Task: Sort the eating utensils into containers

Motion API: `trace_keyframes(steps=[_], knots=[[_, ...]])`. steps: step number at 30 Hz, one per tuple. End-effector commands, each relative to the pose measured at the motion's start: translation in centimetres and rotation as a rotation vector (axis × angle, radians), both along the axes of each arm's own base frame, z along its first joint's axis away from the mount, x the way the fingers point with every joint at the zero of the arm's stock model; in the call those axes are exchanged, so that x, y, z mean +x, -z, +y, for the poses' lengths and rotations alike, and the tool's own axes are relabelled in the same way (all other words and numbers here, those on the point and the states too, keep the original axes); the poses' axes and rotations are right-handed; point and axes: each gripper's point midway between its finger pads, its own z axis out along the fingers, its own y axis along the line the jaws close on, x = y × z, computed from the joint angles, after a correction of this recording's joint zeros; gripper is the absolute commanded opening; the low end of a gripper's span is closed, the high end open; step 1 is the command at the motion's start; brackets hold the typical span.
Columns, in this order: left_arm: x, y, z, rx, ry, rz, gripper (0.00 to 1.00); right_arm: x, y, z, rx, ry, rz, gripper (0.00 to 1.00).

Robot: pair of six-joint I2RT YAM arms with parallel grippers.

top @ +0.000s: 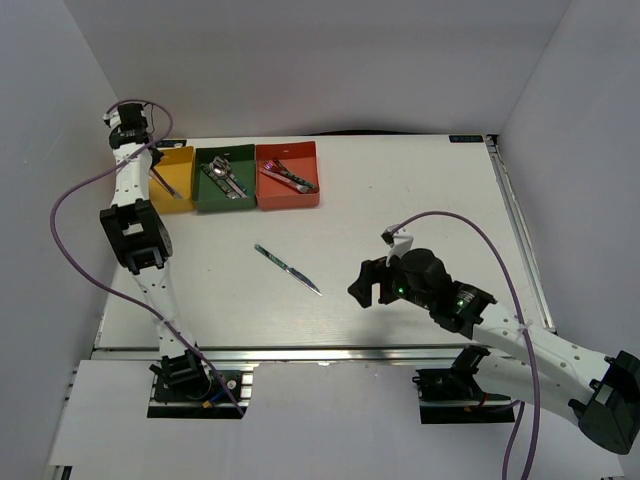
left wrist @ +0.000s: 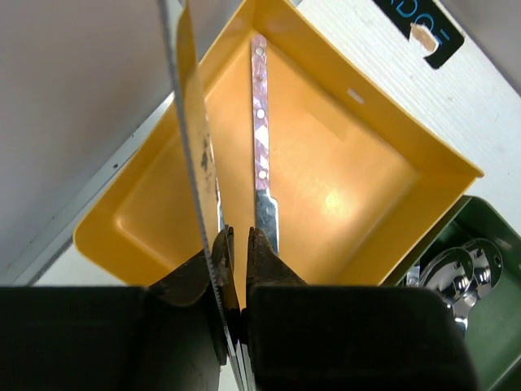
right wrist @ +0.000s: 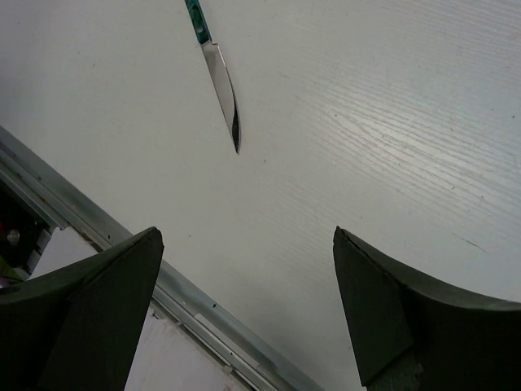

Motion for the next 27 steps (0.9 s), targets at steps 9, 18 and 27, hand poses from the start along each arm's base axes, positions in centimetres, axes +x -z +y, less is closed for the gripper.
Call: trace_keyframes(steps=[9,18,27], knots=[[2.3,-1.9,-0.7,-0.032,0.043,-0.138,0.15,0.3,-0.8,0.9,0.047,-0.008,-0.011,0.89],[1.1,-3.4,-1.7,-0.059,0.025,-0.176,0.72,1.2,1.0,2.2,-0.035,-0.056,0.011,0.89],[-2.8,-11.7,-7.6,-0.065,0.109,-0.285,0.98,5.3,3.2,8.5,-0.212,-0.188,0.005,0.89]])
